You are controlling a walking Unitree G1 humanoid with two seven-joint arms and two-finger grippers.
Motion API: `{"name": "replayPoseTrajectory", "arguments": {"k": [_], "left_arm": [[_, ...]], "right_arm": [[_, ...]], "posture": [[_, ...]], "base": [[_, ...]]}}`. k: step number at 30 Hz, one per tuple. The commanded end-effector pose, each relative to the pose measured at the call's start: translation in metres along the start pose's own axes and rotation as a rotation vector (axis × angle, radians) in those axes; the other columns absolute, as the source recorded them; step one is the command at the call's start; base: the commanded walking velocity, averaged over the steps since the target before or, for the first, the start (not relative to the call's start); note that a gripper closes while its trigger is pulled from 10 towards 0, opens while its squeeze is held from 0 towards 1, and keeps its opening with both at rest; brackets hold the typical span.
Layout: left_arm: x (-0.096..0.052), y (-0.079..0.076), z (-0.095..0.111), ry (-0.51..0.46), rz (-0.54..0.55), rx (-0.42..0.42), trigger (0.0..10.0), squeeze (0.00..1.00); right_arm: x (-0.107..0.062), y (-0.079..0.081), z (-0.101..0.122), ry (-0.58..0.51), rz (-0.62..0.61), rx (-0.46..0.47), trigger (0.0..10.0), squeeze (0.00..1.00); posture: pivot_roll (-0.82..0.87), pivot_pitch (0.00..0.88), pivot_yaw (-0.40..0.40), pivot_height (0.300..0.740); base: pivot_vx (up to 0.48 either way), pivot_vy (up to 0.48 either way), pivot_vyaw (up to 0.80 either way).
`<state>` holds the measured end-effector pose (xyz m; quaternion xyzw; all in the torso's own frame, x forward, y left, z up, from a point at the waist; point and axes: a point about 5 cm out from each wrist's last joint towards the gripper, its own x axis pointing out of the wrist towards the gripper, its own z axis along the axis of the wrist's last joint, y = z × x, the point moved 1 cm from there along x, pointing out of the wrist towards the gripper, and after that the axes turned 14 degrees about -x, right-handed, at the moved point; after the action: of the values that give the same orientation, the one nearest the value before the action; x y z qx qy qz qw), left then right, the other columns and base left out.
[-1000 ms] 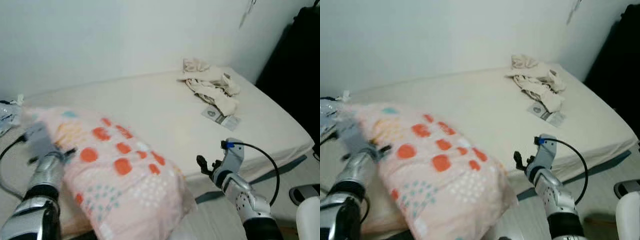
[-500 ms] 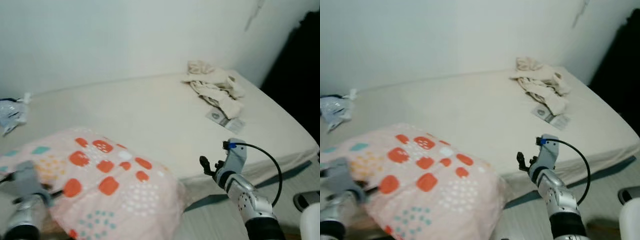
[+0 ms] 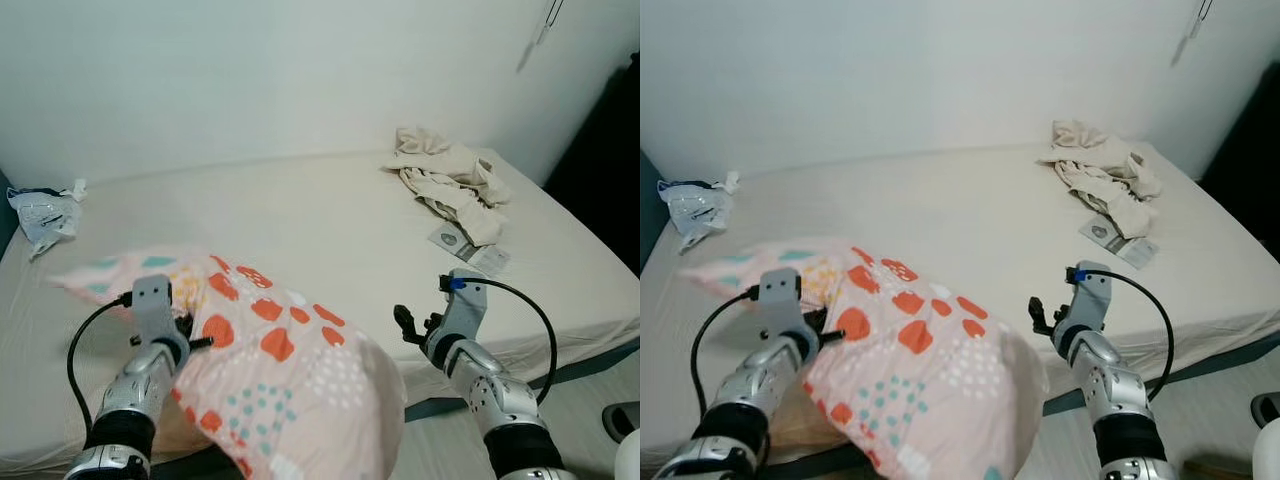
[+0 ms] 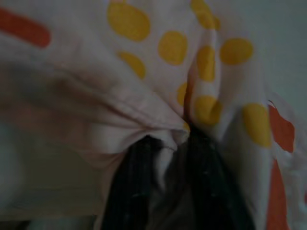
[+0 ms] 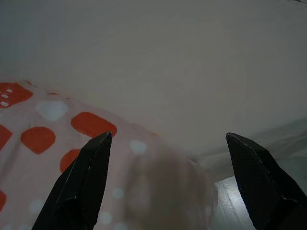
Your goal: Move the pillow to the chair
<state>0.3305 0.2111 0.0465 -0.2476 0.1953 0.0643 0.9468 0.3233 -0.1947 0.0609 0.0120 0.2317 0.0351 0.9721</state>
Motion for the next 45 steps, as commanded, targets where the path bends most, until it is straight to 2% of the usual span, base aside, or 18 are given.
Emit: {"name": "replayPoseTrajectory", "arguments": {"k": [1, 3, 6, 7, 8, 9, 10, 11, 12, 19, 22, 27, 28, 29, 31, 37, 41, 45], "left_arm": [[0.002, -0.010, -0.007, 0.035, -0.017, 0.005, 10.0, 1.00], [0.004, -0.015, -0.008, 0.034, -0.029, 0.018, 10.0, 1.00], [0.005, -0.018, -0.007, 0.033, -0.035, 0.033, 10.0, 1.00], [0.005, -0.019, -0.007, 0.033, -0.038, 0.039, 10.0, 0.53], [0.005, -0.019, -0.007, 0.033, -0.038, 0.039, 10.0, 0.53], [0.005, -0.020, -0.006, 0.034, -0.045, 0.034, 10.0, 0.00], [0.005, -0.020, -0.006, 0.034, -0.045, 0.034, 10.0, 0.00], [0.005, -0.020, -0.005, 0.033, -0.053, 0.027, 3.1, 0.00], [0.005, -0.020, -0.004, 0.032, -0.056, 0.012, 0.0, 0.00], [0.005, -0.019, 0.001, 0.019, -0.061, -0.035, 0.0, 0.00], [0.005, -0.016, 0.005, 0.000, -0.043, -0.061, 0.0, 0.00], [0.005, -0.014, 0.007, -0.007, -0.034, -0.072, 0.0, 0.00], [0.004, -0.012, 0.008, -0.008, -0.032, -0.068, 0.0, 0.00], [0.004, -0.012, 0.008, -0.007, -0.032, -0.066, 0.0, 0.00], [0.003, -0.011, 0.008, 0.002, -0.042, -0.032, 0.0, 0.00], [0.002, -0.010, 0.010, 0.000, -0.045, -0.003, 0.0, 0.00], [0.001, -0.009, 0.014, -0.016, -0.041, 0.019, 0.0, 0.00], [0.000, -0.009, 0.017, -0.021, -0.044, 0.037, 0.0, 0.00]], "right_arm": [[-0.002, 0.012, -0.025, 0.122, 0.092, -0.056, 10.0, 0.00], [-0.004, 0.022, -0.044, 0.191, 0.160, -0.032, 10.0, 0.00], [-0.005, 0.026, -0.053, 0.229, 0.189, 0.023, 10.0, 0.00], [-0.006, 0.028, -0.057, 0.253, 0.205, 0.038, 10.0, 0.00], [-0.006, 0.028, -0.057, 0.253, 0.205, 0.038, 10.0, 0.00], [-0.008, 0.029, -0.069, 0.309, 0.219, 0.055, 10.0, 0.00], [-0.008, 0.029, -0.069, 0.309, 0.219, 0.055, 10.0, 0.00], [-0.009, 0.027, -0.074, 0.328, 0.215, 0.059, 10.0, 0.00], [-0.010, 0.025, -0.077, 0.340, 0.204, 0.065, 10.0, 0.00], [-0.013, 0.021, -0.078, 0.353, 0.219, 0.146, 10.0, 0.00], [-0.020, 0.018, -0.097, 0.421, 0.204, 0.232, 10.0, 0.00], [-0.024, 0.016, -0.105, 0.435, 0.183, 0.299, 10.0, 0.00], [-0.024, 0.017, -0.114, 0.433, 0.162, 0.436, 10.0, 0.00], [-0.024, 0.018, -0.117, 0.435, 0.155, 0.480, 10.0, 0.00], [-0.020, 0.034, -0.119, 0.442, 0.216, 0.535, 10.0, 0.00], [-0.012, 0.046, -0.116, 0.425, 0.234, 0.619, 10.0, 0.00], [0.000, 0.059, -0.106, 0.384, 0.226, 0.744, 10.0, 0.00], [0.010, 0.074, -0.089, 0.346, 0.242, 0.803, 9.8, 0.00]], "posture": [[-0.03, 0.108, -0.019, 0.740], [-0.03, 0.108, -0.019, 0.740], [-0.03, 0.113, -0.018, 0.740], [-0.03, 0.113, -0.018, 0.740], [-0.03, 0.113, -0.018, 0.740], [-0.02, 0.115, -0.018, 0.740], [-0.02, 0.115, -0.018, 0.740], [-0.02, 0.115, -0.018, 0.740], [-0.02, 0.116, -0.017, 0.740], [-0.03, 0.117, -0.014, 0.740], [-0.02, 0.127, -0.014, 0.740], [-0.02, 0.135, -0.013, 0.740], [-0.01, 0.148, -0.001, 0.740], [-0.01, 0.148, -0.001, 0.740], [0.00, 0.160, 0.004, 0.740], [0.01, 0.168, 0.006, 0.740], [0.03, 0.172, 0.004, 0.740], [0.04, 0.172, 0.004, 0.740]], "base": [[0.000, 0.000, 0.00], [0.000, 0.000, 0.00], [0.000, 0.000, 0.00], [0.000, 0.000, 0.00], [0.000, 0.000, 0.00], [0.000, 0.000, 0.00], [0.000, 0.000, 0.00], [0.000, 0.000, 0.00], [0.000, 0.000, 0.00], [0.000, 0.000, 0.00], [0.000, 0.000, 0.00], [0.000, 0.000, 0.00], [0.000, 0.000, 0.00], [0.000, 0.000, 0.00], [0.000, 0.000, 0.00], [0.000, 0.000, 0.00], [0.000, 0.000, 0.00], [0.000, 0.000, 0.00]]}}
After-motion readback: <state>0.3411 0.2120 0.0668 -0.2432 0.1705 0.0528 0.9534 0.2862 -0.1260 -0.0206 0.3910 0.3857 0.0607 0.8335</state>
